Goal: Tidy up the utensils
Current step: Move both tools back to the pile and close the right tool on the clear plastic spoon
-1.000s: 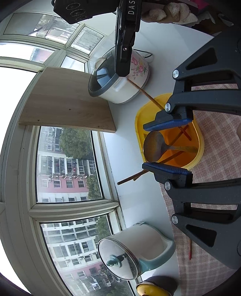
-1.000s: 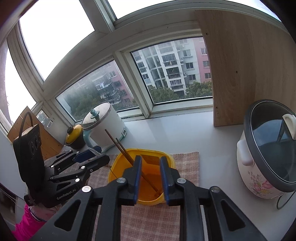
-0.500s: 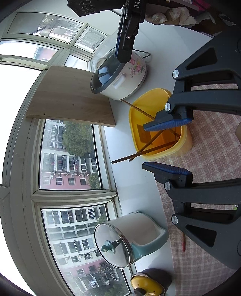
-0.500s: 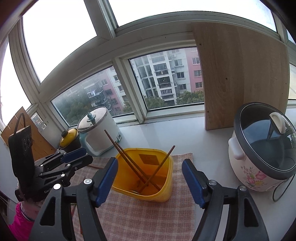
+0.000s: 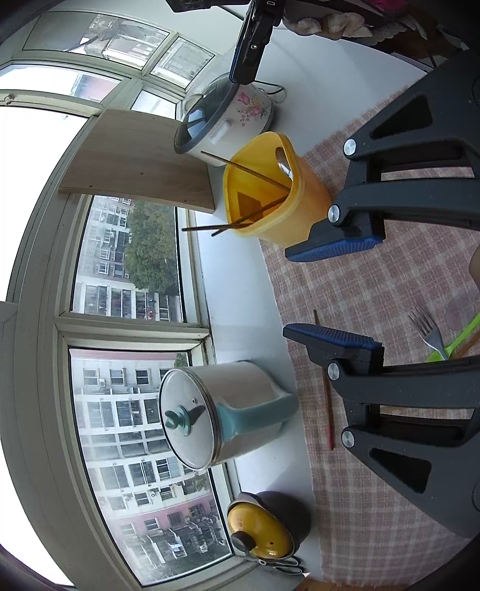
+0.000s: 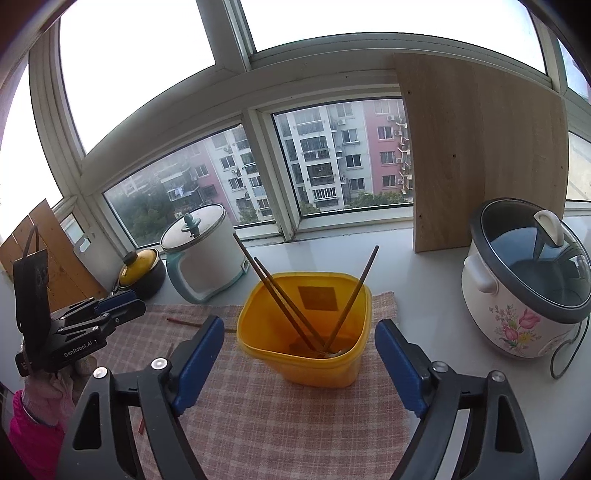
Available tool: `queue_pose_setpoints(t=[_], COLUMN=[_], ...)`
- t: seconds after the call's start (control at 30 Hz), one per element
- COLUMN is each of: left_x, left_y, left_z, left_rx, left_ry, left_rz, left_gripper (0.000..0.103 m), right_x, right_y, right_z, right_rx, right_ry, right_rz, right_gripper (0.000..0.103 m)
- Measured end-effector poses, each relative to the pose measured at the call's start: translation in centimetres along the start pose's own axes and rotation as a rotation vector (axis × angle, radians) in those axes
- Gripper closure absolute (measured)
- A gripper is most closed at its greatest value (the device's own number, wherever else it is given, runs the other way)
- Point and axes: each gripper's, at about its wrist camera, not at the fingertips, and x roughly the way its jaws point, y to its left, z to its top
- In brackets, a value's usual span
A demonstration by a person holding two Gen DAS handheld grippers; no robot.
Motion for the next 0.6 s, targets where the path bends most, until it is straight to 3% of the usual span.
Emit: queue_pose_setpoints(t=[0.1, 0.17, 0.33, 0.6], left_x=[-0.8, -1.2, -1.7, -2.0], left_y=[2.4, 3.9, 6.9, 10.0], left_z=[-1.7, -3.1, -6.5, -10.6], left_rx=[-0.023, -0.036, -0.048, -0.058], left_ry=[0.02, 0.039, 0.103, 0.19], left_rz=[0.023, 0.034, 0.055, 0.028], left_gripper=[0.069, 0.069, 0.069, 0.069], right_x=[0.0, 0.1, 1.0, 4.2], right_y=[1.3, 2.3, 4.8, 7.3], right_z=[-1.1, -1.9, -3.6, -6.2], right_rx=[-0.029, -0.061, -0.123, -0.097], right_ry=[-0.009, -0.02, -0.011, 0.117], right_rz=[0.003, 0.008, 0.005, 0.059], right_gripper=[0.011, 0.0, 0.0, 0.002])
